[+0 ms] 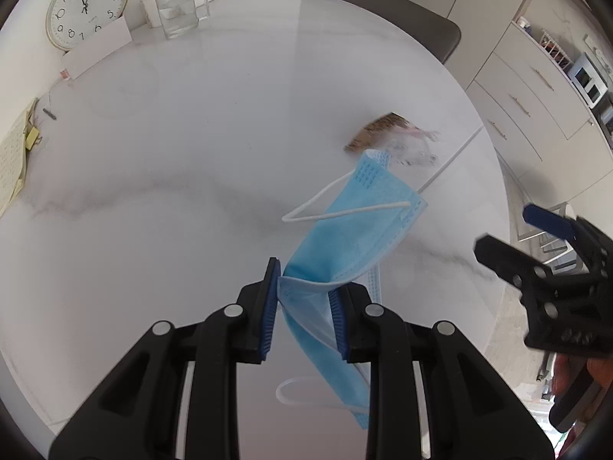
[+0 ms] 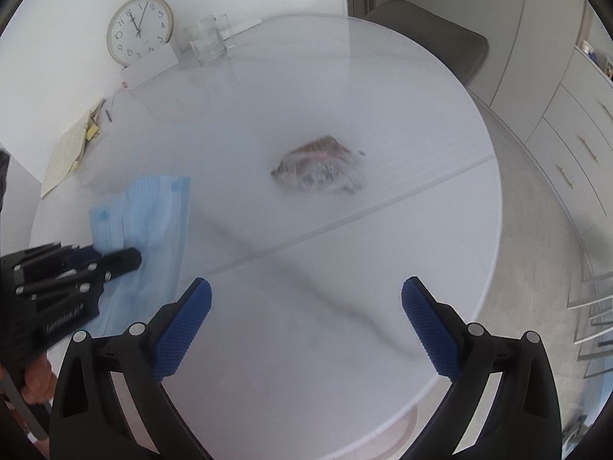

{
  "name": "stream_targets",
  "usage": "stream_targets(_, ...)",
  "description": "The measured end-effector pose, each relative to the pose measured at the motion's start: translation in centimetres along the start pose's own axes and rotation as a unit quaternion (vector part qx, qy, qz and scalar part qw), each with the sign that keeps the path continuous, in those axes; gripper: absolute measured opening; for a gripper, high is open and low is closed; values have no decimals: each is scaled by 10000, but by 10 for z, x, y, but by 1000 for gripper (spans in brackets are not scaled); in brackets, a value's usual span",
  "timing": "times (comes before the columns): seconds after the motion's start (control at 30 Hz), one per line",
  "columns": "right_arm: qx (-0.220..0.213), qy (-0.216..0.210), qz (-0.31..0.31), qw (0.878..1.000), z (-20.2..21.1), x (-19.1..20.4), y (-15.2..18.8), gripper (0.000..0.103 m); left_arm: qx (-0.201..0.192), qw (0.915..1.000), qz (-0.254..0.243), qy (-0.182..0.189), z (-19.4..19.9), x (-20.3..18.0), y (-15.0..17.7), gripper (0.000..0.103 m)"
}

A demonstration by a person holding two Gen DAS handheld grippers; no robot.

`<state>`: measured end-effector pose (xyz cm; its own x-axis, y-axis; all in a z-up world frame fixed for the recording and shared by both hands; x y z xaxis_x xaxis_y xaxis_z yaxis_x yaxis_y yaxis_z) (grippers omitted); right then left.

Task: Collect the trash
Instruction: 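Grasp the blue face mask with the left tool while the right tool grasps the clear snack bag, then carry the mask and snack bag to the wastebasket and open both tools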

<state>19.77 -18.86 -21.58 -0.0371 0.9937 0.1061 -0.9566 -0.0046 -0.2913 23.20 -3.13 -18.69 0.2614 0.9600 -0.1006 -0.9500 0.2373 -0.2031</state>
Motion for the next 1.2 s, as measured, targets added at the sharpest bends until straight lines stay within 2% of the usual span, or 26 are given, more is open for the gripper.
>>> stream_targets(0.17,153,21,-49,9999,-39,7,-59,99,3,10000,13,28,-18,14,-37,25)
stream_targets(0.33,327,98,-89,9994,-72,9,-91,99,40,10000,22,-19,-38,24,-69,25)
stream_targets(0.57,711,175,-252,9970,-113,0,-104,99,164,9999,19,0,-60,25,-92,25)
stream_targets(0.67,623,107,-277,9976,-114,-1,-104,97,173,9999,1,-5,-63,23,-92,25)
stream_targets(0.7,595,66,-267,9978,-114,-1,-104,82,176,9998,16,3,-64,24,-93,25)
stream_targets(0.73,629,-20,-270,9977,-115,-2,-104,73,177,9998,48,11,-65,24,-93,25)
stream_targets(0.77,695,-125,-300,9971,-116,-3,-104,56,182,9998,68,18,-65,25,-92,25)
stream_targets(0.8,722,-209,-342,9966,-116,-4,-104,46,191,9998,81,23,-66,25,-91,25)
stream_targets(0.83,713,-233,-354,9966,-115,-4,-104,43,205,9997,89,24,-66,25,-92,25)
stream_targets(0.9,684,-282,-329,9967,-112,-4,-103,24,190,9998,87,19,-66,25,-91,25)
stream_targets(0.97,594,-284,-332,9973,-105,-3,-101,16,159,9999,58,-2,-63,24,-90,25)
stream_targets(1.2,269,-302,-316,9987,-65,1,-90,14,11,10000,-90,8,-40,13,-80,25)
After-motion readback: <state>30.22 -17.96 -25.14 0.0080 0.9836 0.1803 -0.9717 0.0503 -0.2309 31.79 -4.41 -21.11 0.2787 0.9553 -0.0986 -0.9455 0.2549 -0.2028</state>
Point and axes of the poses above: each gripper's, at about its wrist camera, not at the fingertips, and z roughly against the way its jaws point, x to its left, y to its underside, the point moved 3 cm from there along -z, roughly the way its jaws point, and after that the axes turned 9 degrees about x, right-handed, at the moved point
